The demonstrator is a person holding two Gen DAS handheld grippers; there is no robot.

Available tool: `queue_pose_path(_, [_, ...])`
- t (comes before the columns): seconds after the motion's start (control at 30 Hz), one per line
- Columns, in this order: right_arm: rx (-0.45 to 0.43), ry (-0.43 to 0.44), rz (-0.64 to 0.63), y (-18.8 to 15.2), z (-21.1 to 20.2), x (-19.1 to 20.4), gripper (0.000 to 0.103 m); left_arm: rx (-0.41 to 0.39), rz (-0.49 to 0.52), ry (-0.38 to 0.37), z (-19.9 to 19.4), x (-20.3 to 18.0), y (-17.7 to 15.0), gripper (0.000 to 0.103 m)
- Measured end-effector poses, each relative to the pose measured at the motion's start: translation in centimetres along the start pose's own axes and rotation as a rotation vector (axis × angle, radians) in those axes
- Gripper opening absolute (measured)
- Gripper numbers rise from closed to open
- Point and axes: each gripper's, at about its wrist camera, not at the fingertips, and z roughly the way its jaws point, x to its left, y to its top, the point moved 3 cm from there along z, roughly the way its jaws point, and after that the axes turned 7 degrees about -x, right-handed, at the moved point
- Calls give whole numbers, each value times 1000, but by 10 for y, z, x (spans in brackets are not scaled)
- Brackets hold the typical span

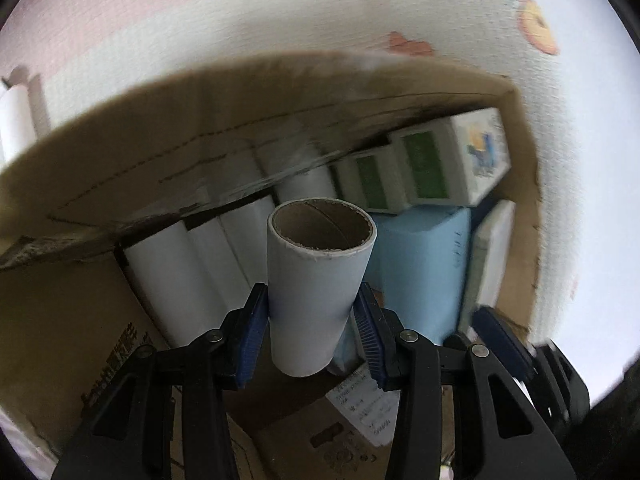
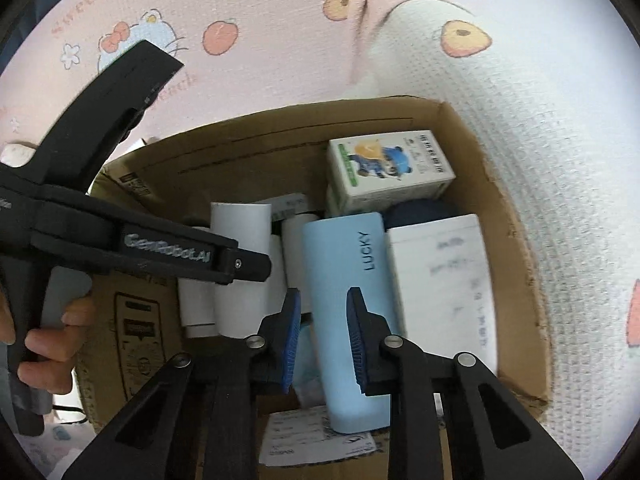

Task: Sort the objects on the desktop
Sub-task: 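Lower the held tube into the box beside the standing tubes, then open both grippers to release the tube in the box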

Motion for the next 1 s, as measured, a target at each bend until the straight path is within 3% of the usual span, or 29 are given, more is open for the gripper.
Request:
queue_pose_path(0.13, [5, -19, -28, -2, -6, 8, 21, 22, -50, 69, 12, 3, -2, 48])
queue_pose_path(0.47, [23, -72, -53, 9, 5, 14, 21, -9, -159, 212, 15, 17, 4, 49])
queue_pose_path(0.77, [40, -62, -47, 2, 6, 12, 21, 8, -210, 144, 5, 15, 2, 53])
queue_pose_path(0.87, [62, 19, -3, 2, 10, 13, 21, 49, -211, 68, -1, 12, -1, 53])
queue_pose_path(1.0, [62, 137, 65, 4, 7, 14, 21, -6, -177, -3, -24, 9, 1, 53])
